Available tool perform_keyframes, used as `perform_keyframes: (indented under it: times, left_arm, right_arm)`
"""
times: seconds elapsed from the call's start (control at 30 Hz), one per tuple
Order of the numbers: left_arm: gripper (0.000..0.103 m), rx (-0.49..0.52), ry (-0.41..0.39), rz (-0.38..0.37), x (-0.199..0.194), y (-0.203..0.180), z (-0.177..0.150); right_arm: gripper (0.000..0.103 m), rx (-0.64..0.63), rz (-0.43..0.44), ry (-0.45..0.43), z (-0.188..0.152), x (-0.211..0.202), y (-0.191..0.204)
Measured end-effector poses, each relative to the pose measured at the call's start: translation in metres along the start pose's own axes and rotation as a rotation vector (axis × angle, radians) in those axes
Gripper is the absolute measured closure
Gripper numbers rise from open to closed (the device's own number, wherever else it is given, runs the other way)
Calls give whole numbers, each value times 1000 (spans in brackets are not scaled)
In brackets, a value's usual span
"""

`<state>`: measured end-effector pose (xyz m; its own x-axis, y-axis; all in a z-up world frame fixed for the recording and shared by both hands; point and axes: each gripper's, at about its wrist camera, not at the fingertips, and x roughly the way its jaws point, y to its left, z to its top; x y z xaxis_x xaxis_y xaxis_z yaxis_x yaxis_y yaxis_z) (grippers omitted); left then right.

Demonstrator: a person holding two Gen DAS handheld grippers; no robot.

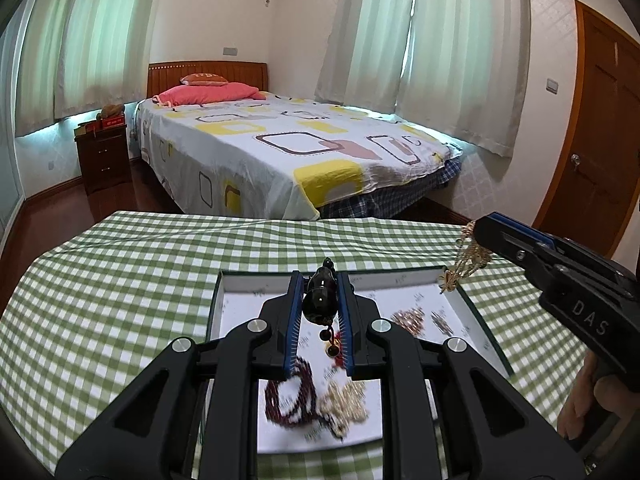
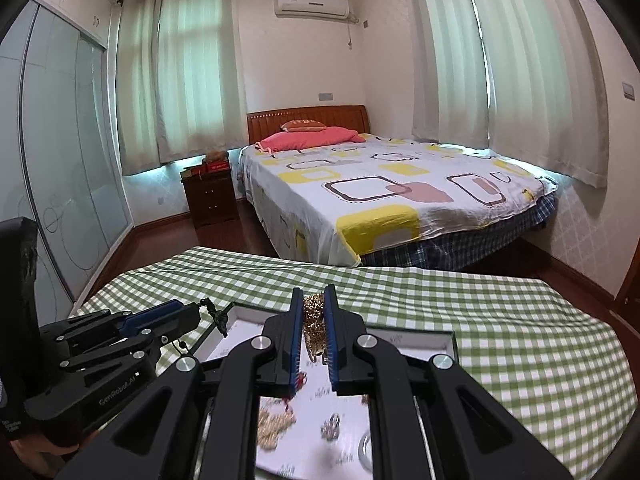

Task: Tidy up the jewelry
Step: 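Carry the filigree piece and black pendant into the box and open both tools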

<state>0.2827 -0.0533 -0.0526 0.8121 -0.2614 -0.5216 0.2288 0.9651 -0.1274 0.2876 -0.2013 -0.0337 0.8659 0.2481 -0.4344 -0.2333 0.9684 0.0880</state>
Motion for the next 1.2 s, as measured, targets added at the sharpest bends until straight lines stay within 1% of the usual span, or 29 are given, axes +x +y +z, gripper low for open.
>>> perform_keyframes:
  times: [0.13,0.33,0.5,0.63,0.87,1.07,1.2]
  left_arm:
    - [86,-3,27,11,27,5,2]
    - [86,6,126,24,77,10,-10]
    - [86,16,197,32,109,11,-16]
    - [86,16,245,39,123,12,-18]
    - [86,3,307,50,139,16,-26]
    - [86,4,319,49,142,16,-28]
    - [86,13,304,55,142,13,-26]
  right_arm:
    - [92,-5,2,42,-5,34,-2]
    - [92,17,12,164,-27,85,-7]
    - [92,17,2,246,-43,111,-10]
    - [92,28,-2,291,-49,121,-16]
    - [92,22,-3,333,-52,127,-16]
    - [92,18,-8,355,-52,131,-16]
    - [92,26,-9,365,-52,132,-17]
